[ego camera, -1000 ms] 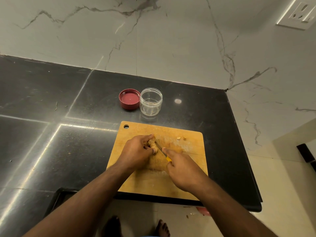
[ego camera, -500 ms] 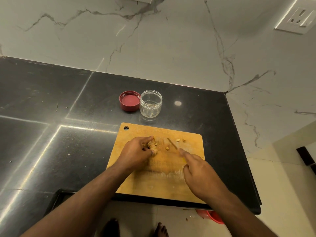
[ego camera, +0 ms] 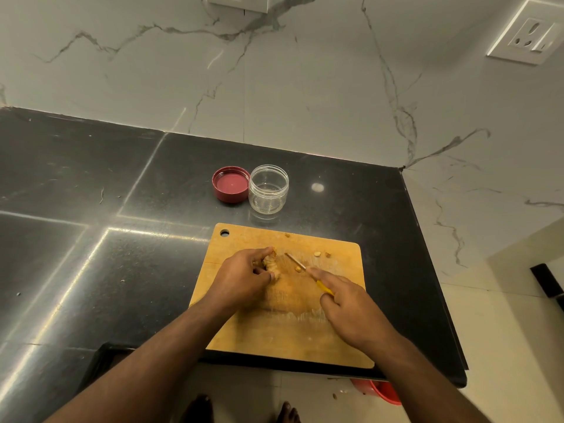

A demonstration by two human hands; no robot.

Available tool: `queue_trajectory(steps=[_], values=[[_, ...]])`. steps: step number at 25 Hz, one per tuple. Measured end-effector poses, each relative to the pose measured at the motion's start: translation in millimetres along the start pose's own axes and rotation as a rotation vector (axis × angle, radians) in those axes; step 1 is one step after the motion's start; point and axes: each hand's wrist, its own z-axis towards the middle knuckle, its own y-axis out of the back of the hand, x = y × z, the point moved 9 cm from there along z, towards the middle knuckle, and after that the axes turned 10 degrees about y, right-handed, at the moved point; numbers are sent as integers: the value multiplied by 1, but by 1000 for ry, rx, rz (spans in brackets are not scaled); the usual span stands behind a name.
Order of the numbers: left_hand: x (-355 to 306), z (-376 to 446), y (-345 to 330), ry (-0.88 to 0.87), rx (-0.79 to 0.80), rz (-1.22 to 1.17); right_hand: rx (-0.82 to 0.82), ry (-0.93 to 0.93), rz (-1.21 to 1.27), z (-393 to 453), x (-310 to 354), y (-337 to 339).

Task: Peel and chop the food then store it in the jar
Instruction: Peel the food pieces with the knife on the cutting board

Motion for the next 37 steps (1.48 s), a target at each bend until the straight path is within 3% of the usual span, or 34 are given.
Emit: queue_trajectory(steps=[5,9,13,17,22,28,32,37], values=[[0,0,0,-9,2,-4,79,20,17,-1,0,-11],[0,-1,0,-10,18,-11,8,-63,65,-10,-22,10],[0,-1,1,-8,18,-18,101,-92,90,-23,-36,8],[0,-1,1,-9,21,-21,-60,-121,92,-25,-49,29],[0,-2,0,-9,17,-13,103,-96,126,-26,-48,3],[-1,-4,1,-10,13,-12,-7,-54,134,4,-34,14],[0,-4,0,-2,12,-18,-124,-133,38,15,-42,29],[0,-4,-1,-9,15,-17,-56,-40,125,12,-26,5]])
